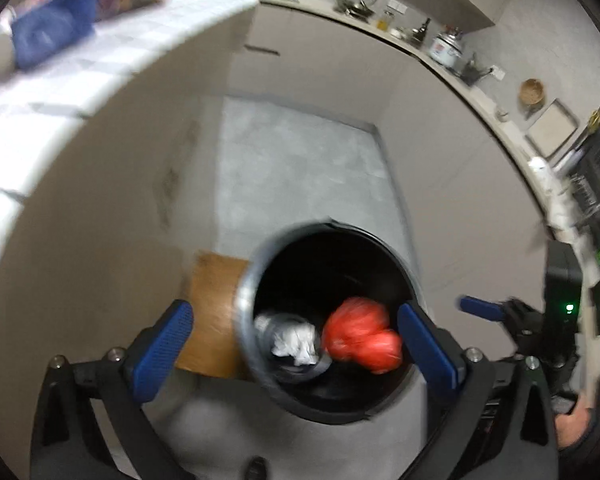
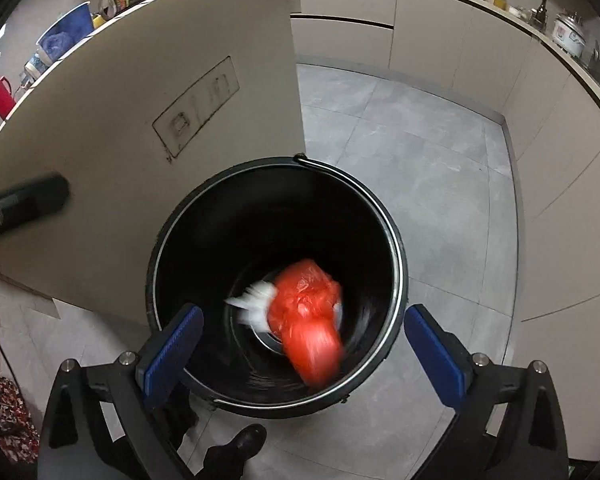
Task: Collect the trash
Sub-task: 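Carry tissue and red bag over the black bin and release both, then grasp the milk carton with the left tool while the right tool grasps the blue bowl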
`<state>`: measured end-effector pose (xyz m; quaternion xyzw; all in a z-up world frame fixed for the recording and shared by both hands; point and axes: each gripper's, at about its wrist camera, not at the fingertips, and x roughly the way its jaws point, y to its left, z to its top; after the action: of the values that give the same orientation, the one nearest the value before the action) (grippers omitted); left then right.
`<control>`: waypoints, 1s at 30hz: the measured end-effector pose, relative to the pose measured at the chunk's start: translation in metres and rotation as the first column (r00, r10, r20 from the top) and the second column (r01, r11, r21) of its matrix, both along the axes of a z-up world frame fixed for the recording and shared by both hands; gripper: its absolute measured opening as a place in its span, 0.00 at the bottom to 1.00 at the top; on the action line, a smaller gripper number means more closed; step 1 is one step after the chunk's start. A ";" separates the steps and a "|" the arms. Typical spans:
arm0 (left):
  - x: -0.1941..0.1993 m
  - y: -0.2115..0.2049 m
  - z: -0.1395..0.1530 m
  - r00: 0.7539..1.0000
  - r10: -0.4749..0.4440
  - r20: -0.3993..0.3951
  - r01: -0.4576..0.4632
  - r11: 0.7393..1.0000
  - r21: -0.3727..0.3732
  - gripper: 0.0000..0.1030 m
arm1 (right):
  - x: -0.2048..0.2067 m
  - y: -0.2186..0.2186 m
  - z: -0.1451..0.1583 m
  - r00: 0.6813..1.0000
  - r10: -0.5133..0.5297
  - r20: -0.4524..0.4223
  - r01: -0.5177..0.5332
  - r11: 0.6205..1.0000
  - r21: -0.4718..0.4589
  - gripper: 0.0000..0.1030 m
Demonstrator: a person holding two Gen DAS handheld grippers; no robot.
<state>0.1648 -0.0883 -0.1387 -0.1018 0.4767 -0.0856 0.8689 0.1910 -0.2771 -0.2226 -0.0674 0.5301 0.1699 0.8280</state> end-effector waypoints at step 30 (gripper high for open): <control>-0.038 0.075 0.104 0.973 0.136 0.187 -0.165 0.975 0.151 1.00 | -0.016 0.045 0.138 0.973 -0.109 0.204 0.086 0.989 0.121 1.00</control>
<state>0.1265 -0.0136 -0.0345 -0.0574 0.3948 0.0119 0.9169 0.1754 -0.2325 -0.0842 -0.0125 0.4321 0.1504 0.8891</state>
